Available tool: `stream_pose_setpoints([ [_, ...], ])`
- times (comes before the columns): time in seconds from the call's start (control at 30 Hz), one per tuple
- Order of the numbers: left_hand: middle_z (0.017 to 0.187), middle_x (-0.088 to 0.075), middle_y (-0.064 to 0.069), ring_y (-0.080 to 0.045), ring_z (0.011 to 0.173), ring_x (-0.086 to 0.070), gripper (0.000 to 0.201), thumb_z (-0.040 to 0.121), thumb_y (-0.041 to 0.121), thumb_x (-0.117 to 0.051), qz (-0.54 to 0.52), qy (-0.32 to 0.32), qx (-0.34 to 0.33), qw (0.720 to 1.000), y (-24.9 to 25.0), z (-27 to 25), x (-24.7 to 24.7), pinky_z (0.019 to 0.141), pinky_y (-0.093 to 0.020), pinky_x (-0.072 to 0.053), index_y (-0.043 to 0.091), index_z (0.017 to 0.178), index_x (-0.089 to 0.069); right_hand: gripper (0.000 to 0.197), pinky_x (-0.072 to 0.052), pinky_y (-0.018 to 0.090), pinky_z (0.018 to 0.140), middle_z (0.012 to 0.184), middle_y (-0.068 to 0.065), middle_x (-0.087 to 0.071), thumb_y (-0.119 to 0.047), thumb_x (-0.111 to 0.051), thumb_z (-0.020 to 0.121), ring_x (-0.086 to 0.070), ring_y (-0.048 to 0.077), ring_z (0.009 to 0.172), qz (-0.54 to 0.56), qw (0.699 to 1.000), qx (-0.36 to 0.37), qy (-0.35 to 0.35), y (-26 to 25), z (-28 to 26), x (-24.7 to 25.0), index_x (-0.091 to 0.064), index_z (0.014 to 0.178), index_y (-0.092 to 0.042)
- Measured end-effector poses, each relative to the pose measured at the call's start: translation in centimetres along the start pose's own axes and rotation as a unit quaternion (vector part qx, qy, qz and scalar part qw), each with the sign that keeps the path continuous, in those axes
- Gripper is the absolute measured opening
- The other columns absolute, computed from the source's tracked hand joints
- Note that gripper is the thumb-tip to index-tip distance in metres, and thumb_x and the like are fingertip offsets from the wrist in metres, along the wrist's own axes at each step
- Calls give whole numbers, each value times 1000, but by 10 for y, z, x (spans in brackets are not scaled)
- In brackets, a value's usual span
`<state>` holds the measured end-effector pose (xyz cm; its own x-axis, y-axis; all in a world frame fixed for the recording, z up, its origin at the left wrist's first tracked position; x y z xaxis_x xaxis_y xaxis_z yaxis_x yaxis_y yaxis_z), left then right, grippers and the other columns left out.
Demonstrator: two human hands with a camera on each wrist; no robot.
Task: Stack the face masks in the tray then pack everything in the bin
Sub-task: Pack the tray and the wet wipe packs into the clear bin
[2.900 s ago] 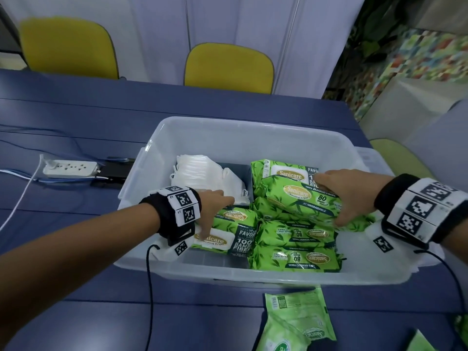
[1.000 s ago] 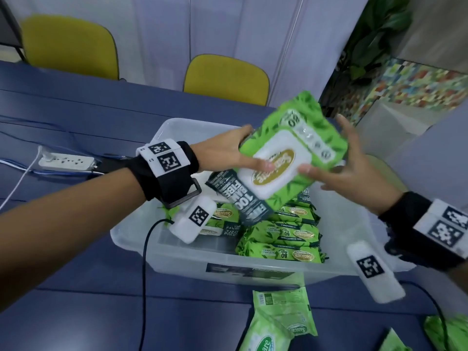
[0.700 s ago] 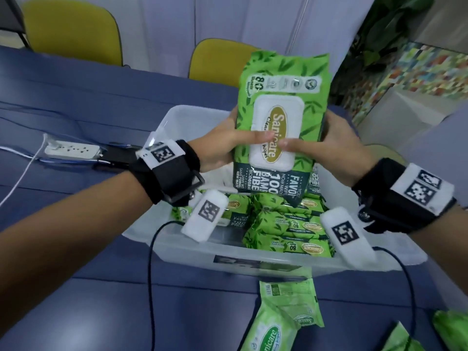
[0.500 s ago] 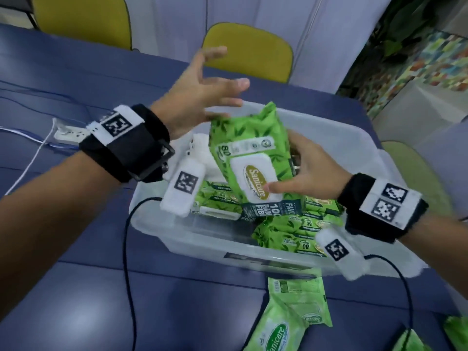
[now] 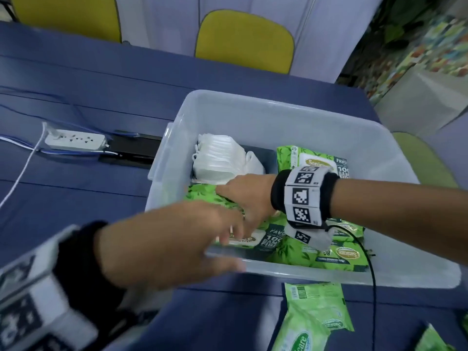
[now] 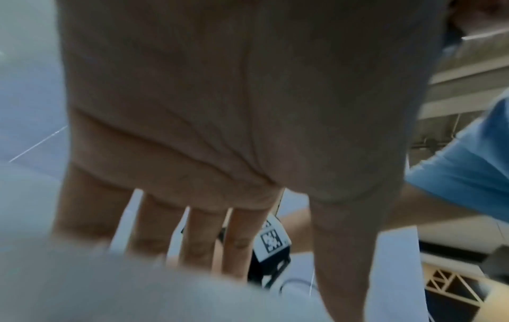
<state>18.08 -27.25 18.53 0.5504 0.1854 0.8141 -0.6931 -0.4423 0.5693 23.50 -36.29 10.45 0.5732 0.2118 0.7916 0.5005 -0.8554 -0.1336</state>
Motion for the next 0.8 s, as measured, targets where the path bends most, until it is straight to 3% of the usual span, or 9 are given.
stream_pose_setpoints([
  [0.1, 100, -54, 19, 1, 88, -54, 48, 77, 67, -38, 89, -49, -1, 995, -9, -21, -37, 78, -22, -50, 37, 113, -45, 80, -46, 34, 67, 97, 10, -57, -52, -78, 67, -55, 27, 82, -80, 997, -2, -20, -6, 16, -15, -38, 120, -8],
  [0.17, 87, -58, 14, -8, 72, -59, 41, 71, 52, -61, 136, -31, -16, 990, -6, -28, -42, 61, -21, -51, 30, 104, -50, 82, -40, 31, 58, 94, 8, -54, -50, -77, 68, -54, 27, 76, -106, 994, -1, -15, -10, 20, -25, -31, 122, -9],
  [0.23, 75, -55, 13, -11, 59, -53, 53, 53, 27, -77, 154, 11, -45, 987, -5, -29, -47, 51, -21, -44, 28, 95, -46, 85, -36, 29, 50, 93, 7, -55, -51, -76, 67, -56, 28, 72, -127, 992, -4, 0, -14, 21, -31, -26, 122, -11],
  [0.33, 69, -51, 11, -14, 53, -48, 59, 41, 5, -63, 190, 46, -65, 979, -6, -28, -51, 49, -22, -40, 26, 91, -40, 89, -38, 29, 50, 99, 7, -57, -55, -74, 68, -60, 29, 74, -162, 987, -7, 6, -17, 26, -41, -24, 128, -12],
  [0.43, 68, -50, 12, -13, 53, -48, 54, 41, 2, -40, 213, 79, -62, 972, -6, -28, -49, 52, -22, -43, 26, 89, -42, 96, -41, 30, 50, 102, 6, -60, -59, -71, 70, -62, 28, 74, -199, 980, -15, 10, -19, 30, -46, -21, 136, -11],
  [0.5, 68, -51, 12, -14, 54, -48, 53, 45, 0, -35, 218, 93, -57, 970, -6, -29, -48, 52, -22, -43, 25, 91, -42, 99, -33, 27, 44, 89, 4, -61, -63, -70, 69, -58, 23, 63, -223, 974, -32, 14, -16, 31, -43, -20, 135, -11],
  [0.6, 68, -50, 11, -15, 53, -48, 49, 54, 2, -20, 224, 113, -47, 967, -6, -29, -47, 51, -23, -40, 25, 93, -40, 94, -27, 26, 41, 67, 0, -46, -68, -72, 63, -42, 16, 48, -203, 975, -82, 30, -6, 27, -33, -25, 122, -12],
  [0.73, 67, -50, 9, -17, 52, -48, 46, 52, 5, -32, 243, 126, -39, 961, -6, -28, -49, 51, -24, -39, 24, 92, -43, 101, -34, 29, 49, 74, 1, -50, -69, -74, 58, -52, 22, 63, -131, 985, -109, 22, 4, 18, -30, -28, 127, -11],
  [0.8, 68, -52, 9, -18, 53, -51, 51, 46, 0, -42, 259, 131, -43, 956, -5, -27, -49, 50, -25, -43, 24, 89, -51, 88, -35, 30, 58, 87, 3, -56, -64, -74, 64, -53, 24, 78, -75, 992, -103, 6, 11, 6, -20, -35, 125, -14],
])
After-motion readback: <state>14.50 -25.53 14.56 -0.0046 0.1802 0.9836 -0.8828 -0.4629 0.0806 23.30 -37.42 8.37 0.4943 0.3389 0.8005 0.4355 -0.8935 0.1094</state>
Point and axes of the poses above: each hand's wrist, its own z-axis towards the middle knuckle, its own x-axis out of the back of the hand, y = z × x, the point moved 7 cm from there along z, towards the middle knuckle
